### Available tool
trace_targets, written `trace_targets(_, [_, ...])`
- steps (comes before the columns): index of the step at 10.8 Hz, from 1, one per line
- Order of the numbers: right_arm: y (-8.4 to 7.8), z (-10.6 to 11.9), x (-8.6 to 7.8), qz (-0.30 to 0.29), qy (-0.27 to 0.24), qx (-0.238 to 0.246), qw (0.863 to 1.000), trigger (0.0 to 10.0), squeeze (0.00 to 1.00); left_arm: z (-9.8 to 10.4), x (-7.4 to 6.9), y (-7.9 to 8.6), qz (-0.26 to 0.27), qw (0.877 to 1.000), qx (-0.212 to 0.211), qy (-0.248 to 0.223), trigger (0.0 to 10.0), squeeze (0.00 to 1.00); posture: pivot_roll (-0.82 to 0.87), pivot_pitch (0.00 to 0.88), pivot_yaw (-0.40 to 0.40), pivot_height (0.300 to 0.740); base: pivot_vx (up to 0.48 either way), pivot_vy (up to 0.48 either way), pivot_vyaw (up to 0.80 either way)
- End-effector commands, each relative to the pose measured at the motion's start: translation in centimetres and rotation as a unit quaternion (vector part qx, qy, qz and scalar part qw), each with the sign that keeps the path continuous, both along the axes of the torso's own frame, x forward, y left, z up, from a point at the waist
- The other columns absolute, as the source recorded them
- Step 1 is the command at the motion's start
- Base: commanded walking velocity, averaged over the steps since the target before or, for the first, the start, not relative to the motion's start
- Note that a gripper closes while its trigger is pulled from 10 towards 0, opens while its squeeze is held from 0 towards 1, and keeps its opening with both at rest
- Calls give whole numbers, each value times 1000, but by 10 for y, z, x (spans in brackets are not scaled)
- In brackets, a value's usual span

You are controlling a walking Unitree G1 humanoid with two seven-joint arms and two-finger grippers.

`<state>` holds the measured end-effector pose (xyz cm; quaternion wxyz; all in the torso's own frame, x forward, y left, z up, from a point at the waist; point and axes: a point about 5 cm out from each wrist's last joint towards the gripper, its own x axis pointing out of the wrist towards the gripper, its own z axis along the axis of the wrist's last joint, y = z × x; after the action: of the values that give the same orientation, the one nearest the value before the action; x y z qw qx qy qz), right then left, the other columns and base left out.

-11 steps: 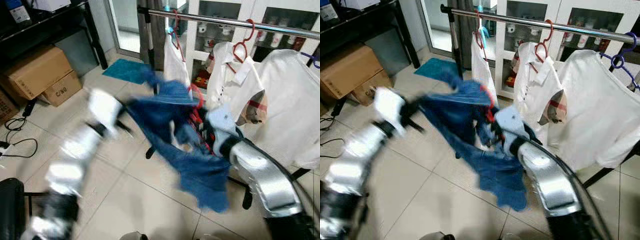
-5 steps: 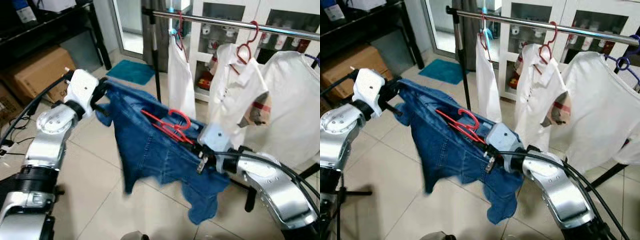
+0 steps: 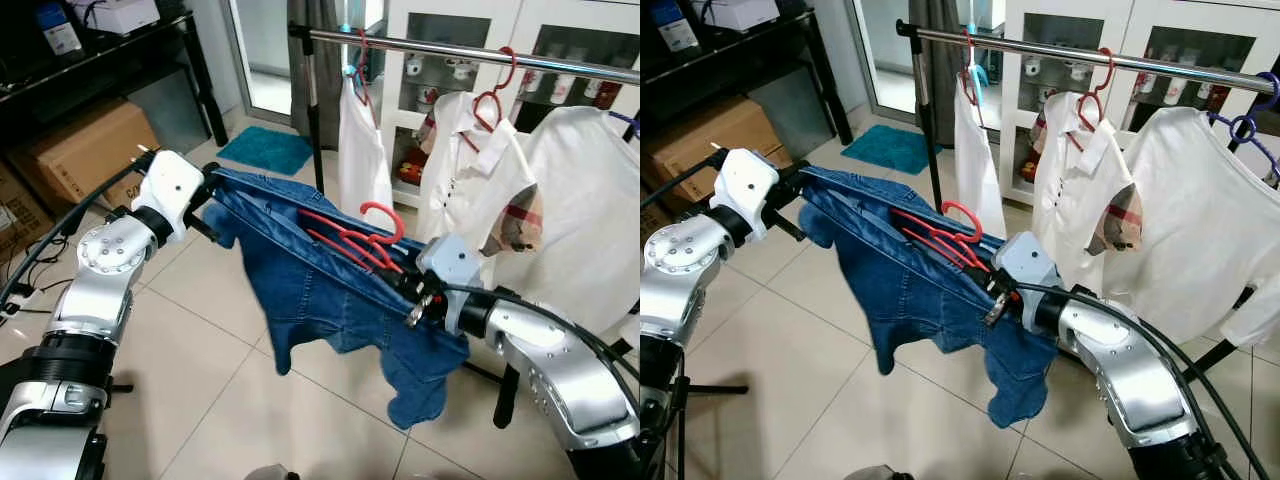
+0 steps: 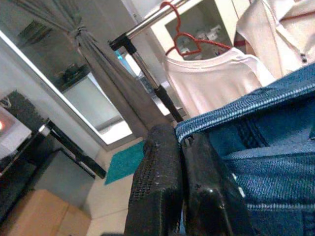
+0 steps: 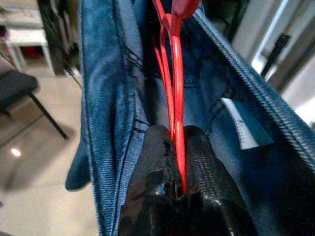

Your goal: Hang hanger

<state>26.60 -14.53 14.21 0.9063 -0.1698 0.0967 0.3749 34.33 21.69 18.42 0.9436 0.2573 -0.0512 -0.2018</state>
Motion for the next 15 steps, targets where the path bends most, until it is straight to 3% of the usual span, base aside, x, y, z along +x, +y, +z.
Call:
trace_targets(1, [-22, -11, 4, -66, 21, -67, 995, 0, 0, 19, 2, 26, 69, 997, -7, -34, 0, 0, -111, 14, 134, 740, 0, 0, 0])
trace_targets(3, [14, -10, 14, -81, 15, -55, 995, 0, 0, 18, 9, -43, -35, 998, -35, -43, 0, 0, -108, 20, 128, 740, 0, 0, 0])
trace_targets(6, [44, 3, 25, -106, -19, -23, 994, 0, 0, -5, -4, -106, -136, 990, -27, -15, 0, 0, -115, 22, 133, 740, 0, 0, 0])
trace_targets(7, [48, 13, 29, -106, -52, -12, 993, 0, 0, -8, -6, -113, -144, 989, -21, -12, 0, 0, -115, 22, 133, 740, 0, 0, 0])
trace_targets(9, [53, -2, 29, -26, -33, -138, 989, 0, 0, -8, -7, -115, -139, 990, -14, -17, 0, 0, -122, 35, 138, 740, 0, 0, 0])
trace_targets(10, [60, -2, 35, -20, -33, -132, 991, 0, 0, -6, -6, -115, -136, 990, -11, -22, 0, 0, -119, 36, 135, 740, 0, 0, 0])
trace_targets(11, [63, -20, 30, 43, 2, -210, 977, 0, 0, -5, -6, -112, -127, 992, -10, -26, 0, 0, -121, 39, 132, 740, 0, 0, 0])
trace_targets(12, [57, -37, 28, 56, 28, -267, 962, 0, 0, -5, -6, -107, -114, 993, -9, -26, 0, 0, -116, 41, 126, 740, 0, 0, 0])
trace_targets(15, [39, -58, 21, 88, 87, -328, 937, 0, 0, -18, -12, -89, -99, 995, 26, -11, 0, 0, -114, 49, 112, 740, 0, 0, 0])
